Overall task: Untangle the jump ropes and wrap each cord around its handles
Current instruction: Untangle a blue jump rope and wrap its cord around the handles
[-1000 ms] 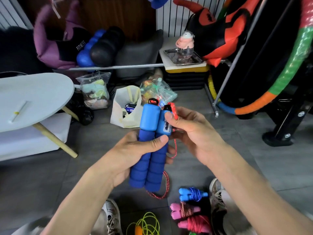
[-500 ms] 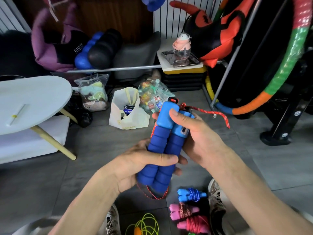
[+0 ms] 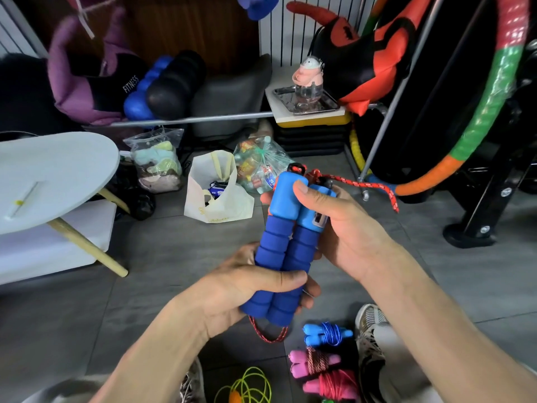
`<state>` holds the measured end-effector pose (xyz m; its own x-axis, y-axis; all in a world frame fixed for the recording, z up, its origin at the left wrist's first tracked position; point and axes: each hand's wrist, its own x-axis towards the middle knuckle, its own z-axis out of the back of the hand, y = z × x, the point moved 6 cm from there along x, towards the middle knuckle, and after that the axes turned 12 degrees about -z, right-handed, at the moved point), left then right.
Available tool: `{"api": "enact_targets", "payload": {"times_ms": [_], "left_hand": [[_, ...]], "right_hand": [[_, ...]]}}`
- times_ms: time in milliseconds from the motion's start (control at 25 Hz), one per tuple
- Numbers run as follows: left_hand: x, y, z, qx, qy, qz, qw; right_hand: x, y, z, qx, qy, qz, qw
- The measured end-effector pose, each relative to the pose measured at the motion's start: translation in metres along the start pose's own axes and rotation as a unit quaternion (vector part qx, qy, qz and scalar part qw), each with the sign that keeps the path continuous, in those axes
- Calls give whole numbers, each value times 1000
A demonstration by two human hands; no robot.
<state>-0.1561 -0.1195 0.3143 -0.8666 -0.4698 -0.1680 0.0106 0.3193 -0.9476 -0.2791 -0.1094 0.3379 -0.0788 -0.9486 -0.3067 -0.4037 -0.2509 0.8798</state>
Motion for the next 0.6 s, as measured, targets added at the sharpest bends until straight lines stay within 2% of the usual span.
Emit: {"api": "enact_targets", "payload": {"times_ms": [120, 160, 240, 280, 360, 400, 520, 600], "left_hand": [[-2, -3, 11, 17, -40, -8, 999], [-2, -6, 16, 13, -55, -15, 998], [-5, -13, 25, -9, -76, -33, 997], [-5, -16, 27, -19, -79, -43, 996], [-5, -20, 29, -29, -74, -57, 995], [-5, -21, 28, -30, -68, -60, 995], [-4, -21, 24, -26, -57, -62, 996], [-4, -22, 25, -17, -72, -64, 995]], "right_hand": [[2, 5, 15, -178, -91, 5, 980], [3, 7, 19, -195, -86, -3, 977], [2, 11, 22, -101, -46, -8, 994], [1, 16, 27, -78, -60, 18, 995], [0, 22, 35, -136, -162, 76, 974], [2, 19, 32, -168, -175, 82, 967], [8, -4, 2, -217, -53, 34, 974], [9, -12, -3, -209, -58, 25, 976]]}}
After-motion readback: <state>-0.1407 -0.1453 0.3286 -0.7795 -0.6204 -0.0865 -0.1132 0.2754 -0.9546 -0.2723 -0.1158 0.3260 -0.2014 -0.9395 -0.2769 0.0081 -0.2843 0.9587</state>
